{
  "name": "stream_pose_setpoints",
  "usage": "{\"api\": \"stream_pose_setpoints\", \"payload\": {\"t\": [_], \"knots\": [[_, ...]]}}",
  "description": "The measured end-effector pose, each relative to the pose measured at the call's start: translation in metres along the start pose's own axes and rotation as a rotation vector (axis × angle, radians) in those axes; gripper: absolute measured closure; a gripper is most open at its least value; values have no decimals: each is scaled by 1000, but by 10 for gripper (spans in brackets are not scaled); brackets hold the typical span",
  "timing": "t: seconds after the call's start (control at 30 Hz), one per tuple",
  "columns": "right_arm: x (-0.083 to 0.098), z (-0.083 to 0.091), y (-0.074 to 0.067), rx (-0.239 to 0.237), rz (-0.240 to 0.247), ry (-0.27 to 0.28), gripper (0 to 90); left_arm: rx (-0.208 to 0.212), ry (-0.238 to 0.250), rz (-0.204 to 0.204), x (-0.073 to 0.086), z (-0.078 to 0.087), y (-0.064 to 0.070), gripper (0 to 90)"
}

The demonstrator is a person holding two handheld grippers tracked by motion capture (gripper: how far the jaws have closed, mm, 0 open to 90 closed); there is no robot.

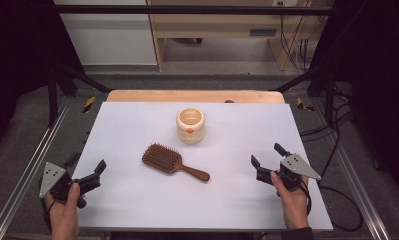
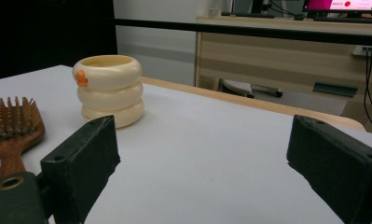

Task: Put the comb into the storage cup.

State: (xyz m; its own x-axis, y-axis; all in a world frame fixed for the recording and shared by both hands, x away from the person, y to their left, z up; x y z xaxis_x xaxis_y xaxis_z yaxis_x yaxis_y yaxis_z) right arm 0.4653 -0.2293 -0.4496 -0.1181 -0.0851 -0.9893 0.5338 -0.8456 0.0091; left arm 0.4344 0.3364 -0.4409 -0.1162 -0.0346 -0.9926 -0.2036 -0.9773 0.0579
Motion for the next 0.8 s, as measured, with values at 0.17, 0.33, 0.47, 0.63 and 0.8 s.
{"api": "stream_pose_setpoints", "payload": {"t": [0.17, 0.33, 0.47, 0.63, 0.8], "knots": [[2, -1, 0, 0, -7, -21, 70, 4, -10, 0, 0, -1, 2, 19], [5, -4, 0, -7, -18, -54, 61, 10, -29, -7, 2, -3, 5, 26], [7, -6, 0, -13, -24, -73, 60, 17, -48, -7, 3, -5, 7, 49], [9, -9, -2, -19, -23, -92, 57, 60, -98, -80, 7, -23, 18, 113], [10, -10, -2, -17, -30, -103, 57, 92, -151, -98, 11, -48, 33, 188]]}}
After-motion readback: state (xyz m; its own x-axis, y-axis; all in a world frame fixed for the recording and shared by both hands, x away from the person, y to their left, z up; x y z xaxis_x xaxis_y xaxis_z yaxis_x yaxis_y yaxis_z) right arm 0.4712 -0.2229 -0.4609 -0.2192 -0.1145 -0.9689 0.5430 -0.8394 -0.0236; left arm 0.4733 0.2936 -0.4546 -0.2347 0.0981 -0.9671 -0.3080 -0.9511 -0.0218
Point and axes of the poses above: each handheld gripper's, and its own axes: z roughly backward along the jaws, x roughly out of its underside, y roughly to its right, the point moved 3 cm from there along -z, roughly forward along the jaws, and after that the axes turned 7 degrees about -x, right-handed, at the moved point
